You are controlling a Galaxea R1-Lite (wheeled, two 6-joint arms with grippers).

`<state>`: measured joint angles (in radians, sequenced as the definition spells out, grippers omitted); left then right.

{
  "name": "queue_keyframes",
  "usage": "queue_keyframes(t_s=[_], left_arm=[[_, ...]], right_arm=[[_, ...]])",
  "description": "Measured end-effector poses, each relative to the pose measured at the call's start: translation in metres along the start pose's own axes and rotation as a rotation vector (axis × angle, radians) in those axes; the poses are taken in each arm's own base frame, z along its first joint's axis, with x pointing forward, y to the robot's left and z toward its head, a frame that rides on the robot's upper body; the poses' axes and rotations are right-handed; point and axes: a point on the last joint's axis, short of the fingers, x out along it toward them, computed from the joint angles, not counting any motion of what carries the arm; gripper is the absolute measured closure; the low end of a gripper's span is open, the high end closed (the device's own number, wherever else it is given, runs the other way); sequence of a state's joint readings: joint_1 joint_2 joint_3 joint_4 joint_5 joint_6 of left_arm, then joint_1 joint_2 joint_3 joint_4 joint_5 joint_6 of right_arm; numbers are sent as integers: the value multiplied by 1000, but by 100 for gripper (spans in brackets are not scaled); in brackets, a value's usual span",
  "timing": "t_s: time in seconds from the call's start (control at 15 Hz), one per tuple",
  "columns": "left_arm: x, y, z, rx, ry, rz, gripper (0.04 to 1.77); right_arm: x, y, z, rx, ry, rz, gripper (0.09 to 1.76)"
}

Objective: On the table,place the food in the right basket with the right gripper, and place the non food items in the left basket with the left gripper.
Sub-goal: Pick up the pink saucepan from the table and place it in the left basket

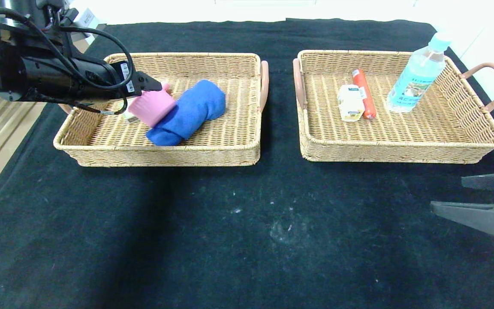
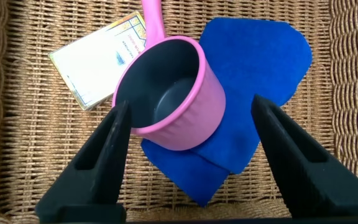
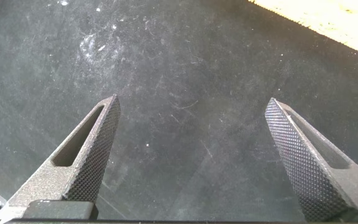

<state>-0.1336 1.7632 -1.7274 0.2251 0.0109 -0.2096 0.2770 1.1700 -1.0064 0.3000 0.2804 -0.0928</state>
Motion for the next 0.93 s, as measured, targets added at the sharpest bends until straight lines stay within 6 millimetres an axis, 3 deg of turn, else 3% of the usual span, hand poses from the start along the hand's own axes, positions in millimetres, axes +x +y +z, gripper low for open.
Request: queue_keyframes(t_s=[0.4, 0.73, 0.93], left_arm=[[-28, -10, -7, 111, 14, -45, 23], [-80, -20, -26, 208, 36, -171, 17], [-115, -18, -46, 272, 51, -219, 14]], right_arm=[[0, -2, 0, 3, -2, -10, 14], [0, -7, 3, -1, -44, -45, 14], [-4, -20, 1, 30, -61, -135, 14]])
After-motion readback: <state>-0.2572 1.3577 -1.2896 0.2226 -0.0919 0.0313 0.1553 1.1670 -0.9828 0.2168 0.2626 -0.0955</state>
